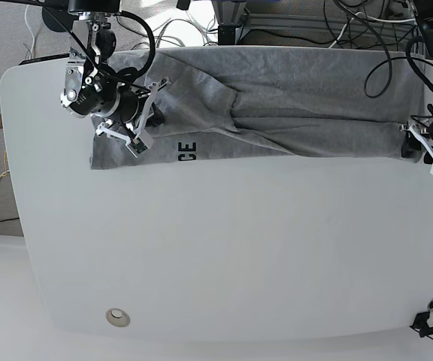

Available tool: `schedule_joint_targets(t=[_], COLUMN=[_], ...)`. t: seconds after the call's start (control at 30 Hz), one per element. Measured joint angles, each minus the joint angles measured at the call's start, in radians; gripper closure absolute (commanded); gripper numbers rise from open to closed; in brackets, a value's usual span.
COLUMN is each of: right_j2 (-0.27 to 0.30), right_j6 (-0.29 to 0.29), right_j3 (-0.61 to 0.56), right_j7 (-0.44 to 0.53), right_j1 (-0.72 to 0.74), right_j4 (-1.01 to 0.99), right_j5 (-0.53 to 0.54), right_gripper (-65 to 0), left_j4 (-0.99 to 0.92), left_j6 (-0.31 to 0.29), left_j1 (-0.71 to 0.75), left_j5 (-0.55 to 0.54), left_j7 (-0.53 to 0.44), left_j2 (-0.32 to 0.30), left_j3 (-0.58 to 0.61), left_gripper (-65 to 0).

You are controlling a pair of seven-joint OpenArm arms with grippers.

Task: Fold the T-shirt properly
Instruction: 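Grasp the folded shirt's side edge with the right gripper, then pull the shirt's side edges apart with both grippers to flatten it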

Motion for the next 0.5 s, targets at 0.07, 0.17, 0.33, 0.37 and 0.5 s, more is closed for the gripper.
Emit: schedule_joint_targets(t=[0.07, 0.17, 0.33, 0.37, 0.5], right_j2=[0.000, 0.000, -0.002, -0.003, -0.003], right_j6=[0.000, 0.000, 0.000, 0.000, 0.000], right_j3=[0.001, 0.001, 0.002, 0.002, 0.002], right_j7=[0.000, 0.000, 0.000, 0.000, 0.000], right_j1=[0.000, -0.001, 0.000, 0.000, 0.000], right_j4=[0.000, 0.000, 0.000, 0.000, 0.000], right_j5=[0.000, 0.000, 0.000, 0.000, 0.000], right_gripper=[0.0, 0.0, 0.0, 0.0, 0.0], left_j4=[0.000, -0.001, -0.001, -0.001, -0.001], left_j6=[0.000, -0.001, -0.001, -0.001, -0.004], left_j1=[-0.002, -0.004, -0.004, -0.004, -0.004], left_j5=[0.012, 0.011, 0.011, 0.010, 0.010], left_j7=[0.004, 0.003, 0.003, 0.003, 0.003], left_j2=[0.003, 0.008, 0.008, 0.008, 0.008], left_j3=[0.000, 0.000, 0.000, 0.000, 0.000], left_gripper=[-34.7, -31.1, 0.0, 0.0, 0.0])
